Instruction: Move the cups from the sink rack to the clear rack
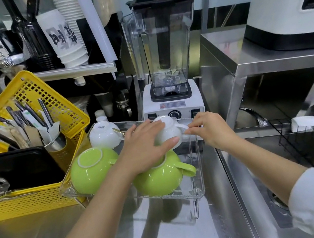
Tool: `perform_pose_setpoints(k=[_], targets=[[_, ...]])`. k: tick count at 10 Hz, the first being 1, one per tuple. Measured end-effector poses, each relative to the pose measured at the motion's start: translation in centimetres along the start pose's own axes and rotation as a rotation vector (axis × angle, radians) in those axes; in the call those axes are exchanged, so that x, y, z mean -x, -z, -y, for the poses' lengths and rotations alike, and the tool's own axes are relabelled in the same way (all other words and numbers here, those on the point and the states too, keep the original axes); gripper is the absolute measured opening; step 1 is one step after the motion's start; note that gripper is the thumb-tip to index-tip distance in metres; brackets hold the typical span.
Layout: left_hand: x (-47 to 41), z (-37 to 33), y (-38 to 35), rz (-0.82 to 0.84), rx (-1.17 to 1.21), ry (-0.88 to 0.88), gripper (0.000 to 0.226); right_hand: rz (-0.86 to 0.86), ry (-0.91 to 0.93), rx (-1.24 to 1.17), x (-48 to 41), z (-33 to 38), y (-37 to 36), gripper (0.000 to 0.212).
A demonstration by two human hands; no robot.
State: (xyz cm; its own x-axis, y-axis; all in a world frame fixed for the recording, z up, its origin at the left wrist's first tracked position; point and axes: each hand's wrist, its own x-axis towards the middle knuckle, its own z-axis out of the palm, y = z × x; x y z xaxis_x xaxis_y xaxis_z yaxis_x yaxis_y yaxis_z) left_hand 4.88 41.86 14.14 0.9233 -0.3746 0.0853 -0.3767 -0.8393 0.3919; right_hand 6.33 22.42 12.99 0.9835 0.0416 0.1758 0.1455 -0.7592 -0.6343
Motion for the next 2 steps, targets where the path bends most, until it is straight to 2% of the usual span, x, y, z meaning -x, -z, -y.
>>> perform_pose_setpoints(k=[1, 2], targets=[[0.03, -0.02, 0.04, -0.006, 0.019, -0.01, 0.073, -0.008, 0.001, -0.006, -0.13, -0.1, -0.17, 0.02], [0.1, 0.11, 0.48, -0.052, 0.06, -0.008, 0.078, -0.085, -0.084, -0.093, 0.42, -0.17, 0.42, 0.034]])
